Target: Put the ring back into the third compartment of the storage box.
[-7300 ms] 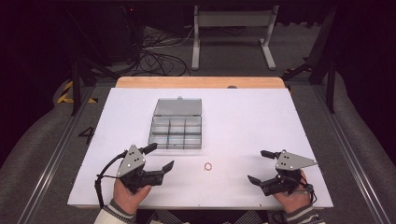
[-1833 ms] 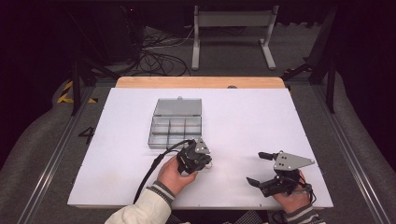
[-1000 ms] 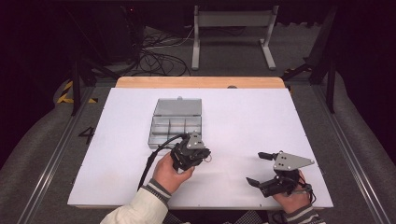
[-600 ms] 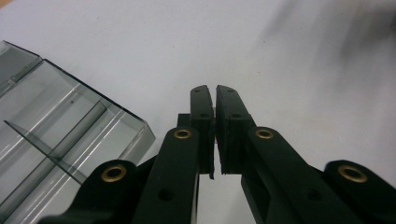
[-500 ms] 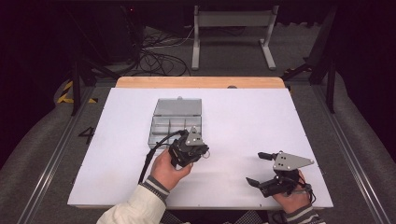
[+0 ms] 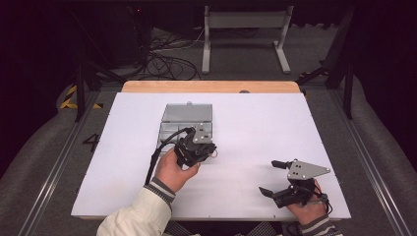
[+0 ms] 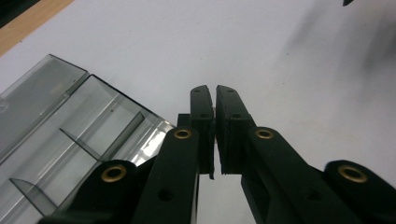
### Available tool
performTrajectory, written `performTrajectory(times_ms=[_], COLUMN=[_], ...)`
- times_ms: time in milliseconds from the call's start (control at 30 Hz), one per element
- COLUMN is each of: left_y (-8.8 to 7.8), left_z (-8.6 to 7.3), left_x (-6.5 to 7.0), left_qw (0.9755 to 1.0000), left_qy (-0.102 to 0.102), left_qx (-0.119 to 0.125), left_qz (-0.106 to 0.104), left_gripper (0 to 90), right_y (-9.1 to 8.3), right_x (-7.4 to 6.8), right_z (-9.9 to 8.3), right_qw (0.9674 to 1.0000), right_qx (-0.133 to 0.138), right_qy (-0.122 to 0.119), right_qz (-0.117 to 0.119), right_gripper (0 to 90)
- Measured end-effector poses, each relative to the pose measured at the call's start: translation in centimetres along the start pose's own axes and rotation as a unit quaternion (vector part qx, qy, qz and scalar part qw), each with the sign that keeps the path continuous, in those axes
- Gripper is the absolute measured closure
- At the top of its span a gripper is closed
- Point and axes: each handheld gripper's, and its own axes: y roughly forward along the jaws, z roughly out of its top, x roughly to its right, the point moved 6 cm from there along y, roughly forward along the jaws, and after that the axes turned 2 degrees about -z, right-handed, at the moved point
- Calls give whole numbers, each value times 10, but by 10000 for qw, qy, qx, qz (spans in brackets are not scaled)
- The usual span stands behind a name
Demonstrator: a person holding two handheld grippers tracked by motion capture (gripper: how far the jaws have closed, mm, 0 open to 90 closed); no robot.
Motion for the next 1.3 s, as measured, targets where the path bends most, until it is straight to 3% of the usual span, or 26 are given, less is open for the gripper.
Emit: performTrajectory(times_ms=[833,1300], left_y=[-4,6], left_z=[9,13], left_x=[-38,-56], left_qw=[9990,9972], left_qy=[-367,-612], left_qx=[11,-59], left_qz=[266,429], left_gripper=[865,865], right_y=[0,0], right_x=[0,0], right_z=[0,0], right_qw=[10000,10000], right_qx=[-4,-8], right_qy=[4,-3], right_qz=[13,15], right_gripper=[44,44])
